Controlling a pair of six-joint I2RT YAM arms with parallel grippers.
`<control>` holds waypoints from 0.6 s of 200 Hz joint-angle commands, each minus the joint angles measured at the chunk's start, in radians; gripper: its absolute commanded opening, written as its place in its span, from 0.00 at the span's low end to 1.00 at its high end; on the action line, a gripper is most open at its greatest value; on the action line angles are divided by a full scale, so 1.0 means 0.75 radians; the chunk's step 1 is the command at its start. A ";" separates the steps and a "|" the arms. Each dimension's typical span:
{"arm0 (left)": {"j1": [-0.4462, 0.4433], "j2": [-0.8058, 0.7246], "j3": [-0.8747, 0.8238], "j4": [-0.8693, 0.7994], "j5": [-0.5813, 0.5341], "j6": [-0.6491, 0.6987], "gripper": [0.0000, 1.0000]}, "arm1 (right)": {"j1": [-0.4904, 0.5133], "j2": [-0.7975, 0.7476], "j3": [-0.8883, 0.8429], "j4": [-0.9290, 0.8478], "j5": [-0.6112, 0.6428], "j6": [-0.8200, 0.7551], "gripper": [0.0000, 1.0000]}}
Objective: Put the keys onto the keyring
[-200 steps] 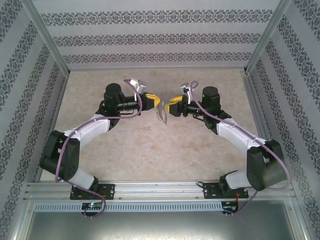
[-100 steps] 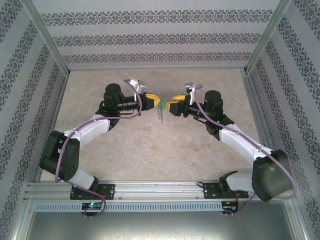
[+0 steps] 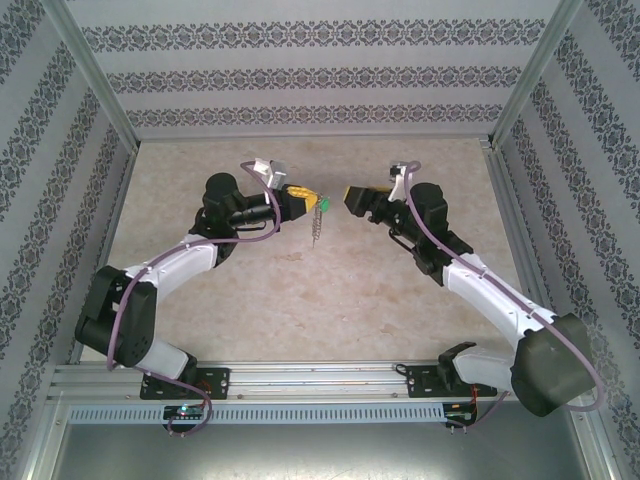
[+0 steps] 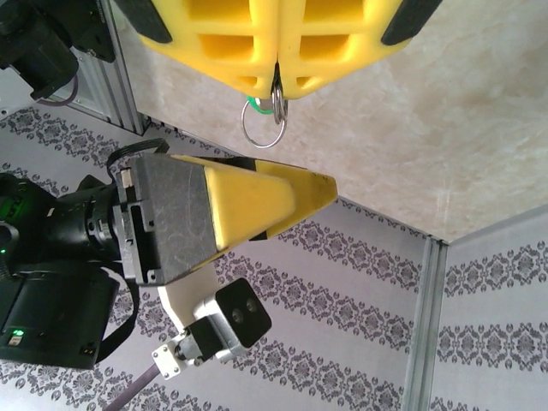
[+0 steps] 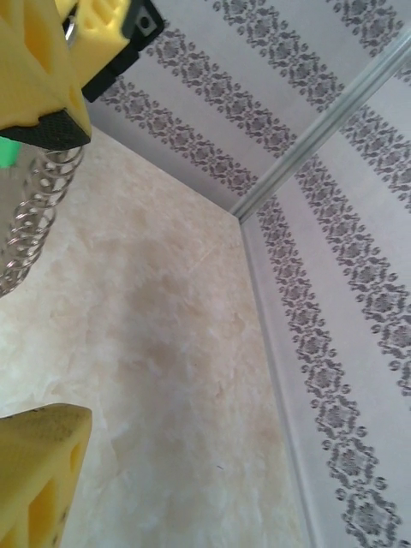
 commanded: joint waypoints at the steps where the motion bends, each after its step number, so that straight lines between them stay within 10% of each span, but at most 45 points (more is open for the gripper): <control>1: -0.014 -0.055 -0.016 0.090 -0.041 -0.003 0.00 | 0.023 0.001 0.085 -0.060 0.118 0.050 0.81; 120: -0.016 0.047 0.016 0.127 -0.098 0.003 0.00 | 0.055 0.021 0.258 -0.147 0.118 0.057 0.89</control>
